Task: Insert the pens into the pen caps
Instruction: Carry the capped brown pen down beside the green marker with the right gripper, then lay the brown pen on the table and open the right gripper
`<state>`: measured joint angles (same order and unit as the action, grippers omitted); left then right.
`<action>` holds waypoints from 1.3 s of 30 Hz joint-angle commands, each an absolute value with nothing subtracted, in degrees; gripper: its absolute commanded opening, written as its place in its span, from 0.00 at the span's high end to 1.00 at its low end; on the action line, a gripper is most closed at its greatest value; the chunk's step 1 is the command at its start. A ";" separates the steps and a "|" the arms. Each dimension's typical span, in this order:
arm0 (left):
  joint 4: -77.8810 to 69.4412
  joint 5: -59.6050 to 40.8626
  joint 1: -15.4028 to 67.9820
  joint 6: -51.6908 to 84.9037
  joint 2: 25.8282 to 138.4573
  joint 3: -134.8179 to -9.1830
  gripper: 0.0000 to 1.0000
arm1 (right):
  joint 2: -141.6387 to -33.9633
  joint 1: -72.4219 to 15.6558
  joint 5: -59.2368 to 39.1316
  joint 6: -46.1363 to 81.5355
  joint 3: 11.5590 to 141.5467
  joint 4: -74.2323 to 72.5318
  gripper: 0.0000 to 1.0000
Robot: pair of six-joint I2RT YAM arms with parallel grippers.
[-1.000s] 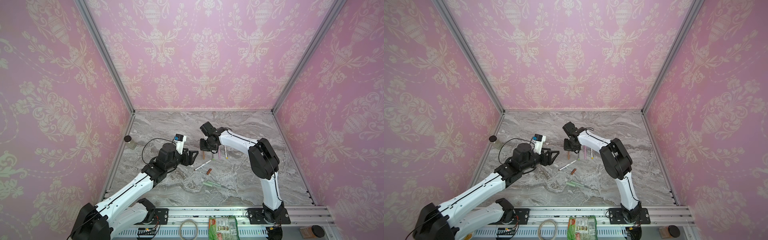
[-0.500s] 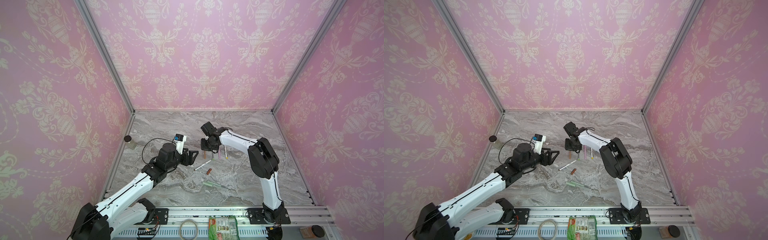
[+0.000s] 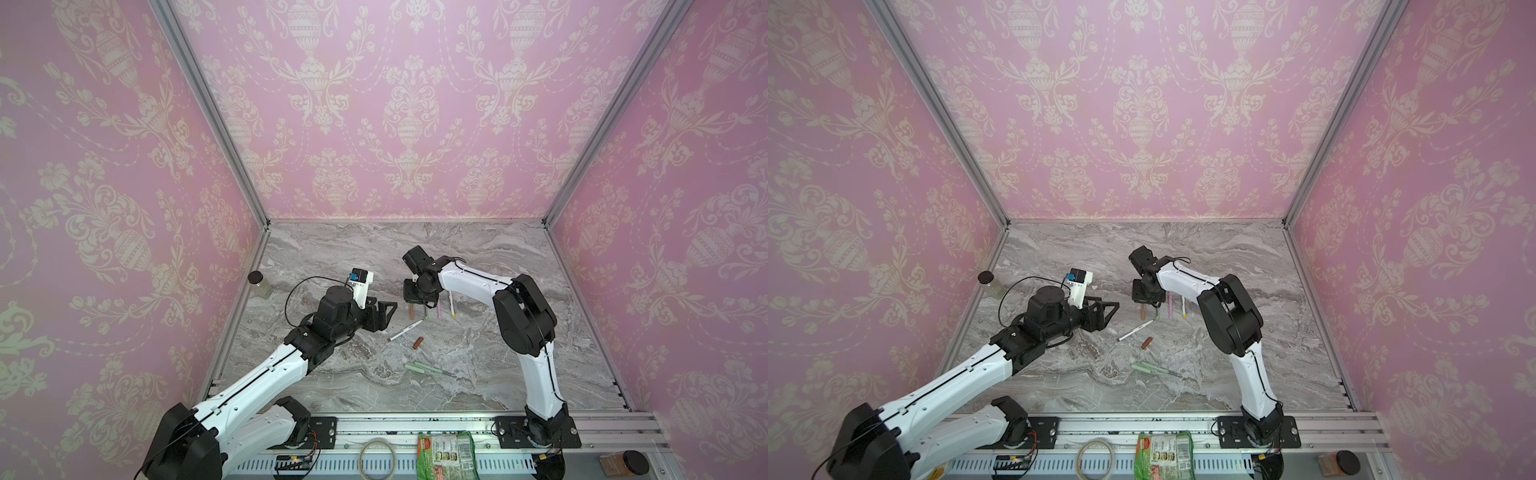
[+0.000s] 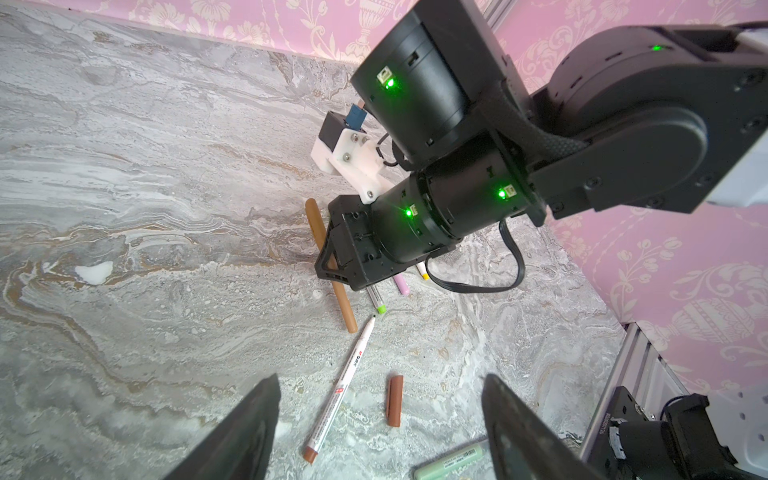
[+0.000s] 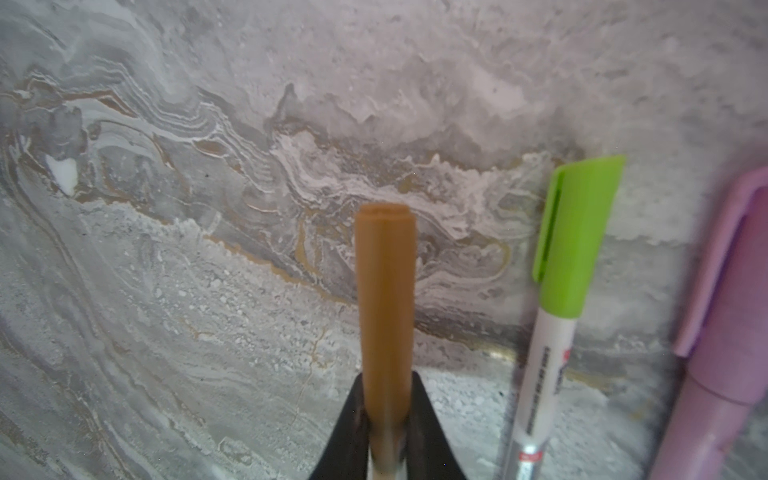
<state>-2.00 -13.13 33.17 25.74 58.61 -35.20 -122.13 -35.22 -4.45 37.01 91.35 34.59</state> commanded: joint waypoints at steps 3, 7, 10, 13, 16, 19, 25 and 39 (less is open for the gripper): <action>-0.64 -11.89 32.86 23.82 58.56 -36.75 0.22 | -123.58 -34.83 -3.17 35.67 90.62 34.89 0.76; -0.45 -11.69 32.81 23.76 58.35 -36.65 0.21 | -123.66 -34.80 -3.34 35.70 90.64 34.89 0.71; -0.29 -11.61 32.76 23.78 58.08 -36.65 0.21 | -123.15 -34.78 -3.45 35.72 90.61 34.82 0.70; -0.10 -11.52 32.65 23.73 57.83 -36.65 0.21 | -121.52 -34.80 -4.16 35.62 90.53 34.64 0.69; -0.09 -11.33 32.63 23.76 57.66 -36.65 0.21 | -119.68 -34.80 -4.59 35.25 90.70 34.71 0.67; -0.09 -11.34 32.61 23.86 57.57 -36.65 0.21 | -118.74 -34.80 -4.17 34.64 90.92 35.40 0.67; 0.00 -11.51 32.61 24.24 56.83 -36.36 0.21 | -120.07 -34.98 -2.26 34.58 91.06 37.36 0.67; 0.84 -10.85 32.52 24.17 54.63 -35.46 0.21 | -123.57 -37.60 0.11 32.64 94.19 39.55 0.69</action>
<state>-0.45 -11.94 33.08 25.30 55.83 -35.20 -121.75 -37.12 -1.52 33.43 92.47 37.43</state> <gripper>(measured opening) 0.793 0.320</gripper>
